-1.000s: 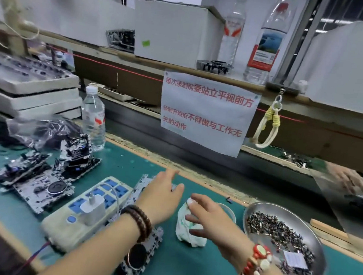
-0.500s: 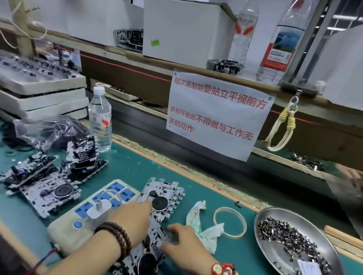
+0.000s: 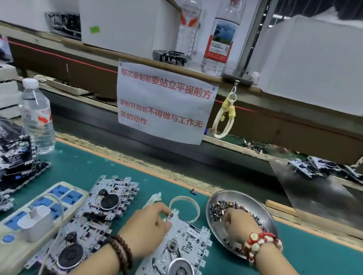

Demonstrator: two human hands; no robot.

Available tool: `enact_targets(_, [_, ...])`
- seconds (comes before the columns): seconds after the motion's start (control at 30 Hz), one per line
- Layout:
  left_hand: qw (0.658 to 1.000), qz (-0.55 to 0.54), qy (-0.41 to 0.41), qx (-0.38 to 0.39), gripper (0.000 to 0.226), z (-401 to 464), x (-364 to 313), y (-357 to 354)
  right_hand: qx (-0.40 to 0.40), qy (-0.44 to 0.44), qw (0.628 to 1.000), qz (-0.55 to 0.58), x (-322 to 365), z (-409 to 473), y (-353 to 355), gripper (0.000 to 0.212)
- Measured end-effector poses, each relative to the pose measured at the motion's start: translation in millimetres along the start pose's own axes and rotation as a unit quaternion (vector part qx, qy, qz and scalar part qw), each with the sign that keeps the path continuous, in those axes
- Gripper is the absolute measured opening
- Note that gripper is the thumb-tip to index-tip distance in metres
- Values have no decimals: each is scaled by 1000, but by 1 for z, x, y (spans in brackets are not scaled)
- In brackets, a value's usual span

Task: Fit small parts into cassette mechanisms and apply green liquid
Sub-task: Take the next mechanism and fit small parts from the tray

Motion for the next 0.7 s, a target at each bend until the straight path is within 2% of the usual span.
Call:
enact_targets(0.1, [998, -36, 28, 45, 19, 3, 3, -42, 63, 3, 997, -39, -15, -3, -2, 14])
enact_targets(0.13, [997, -39, 35, 56, 20, 3, 4, -53, 67, 0, 997, -42, -20, -1, -6, 13])
enact_targets(0.2, [996, -37, 47, 69, 15, 1, 4, -70, 65, -10, 997, -44, -29, 3, -11, 23])
enact_targets(0.27, [995, -23, 56, 73, 8, 1, 5, -81, 67, -22, 997, -38, -34, 5, -17, 11])
enact_targets(0.3, [995, -18, 62, 76, 5, 2, 6, -84, 69, -25, 997, -40, -35, 6, -19, 17])
enact_targets(0.37, [993, -2, 70, 91, 6, 3, 5, -88, 65, -32, 997, -35, -40, 9, -25, 31])
enact_targets(0.43, [992, 26, 72, 102, 17, 5, 4, -91, 63, -35, 997, -35, -43, 11, -29, 34])
enact_targets(0.5, [991, 38, 61, 113, 19, 6, 2, -92, 54, -35, 997, -33, -46, 13, -34, 30])
enact_targets(0.6, [990, 32, 47, 130, 14, 4, 3, -94, 32, -40, 999, -15, -47, 10, -38, 7])
enact_targets(0.7, [990, 50, 21, 132, 25, -2, 7, -93, -1, -45, 999, 29, -47, 3, -45, 22])
Point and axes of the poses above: each hand's wrist, its own z-axis towards the middle knuckle, its own y-axis out of the back of the hand, x = y × z, the point moved 1 cm from there along z, towards the middle knuckle, and after that the axes turned 9 degrees about -x, right-handed, at the moved point
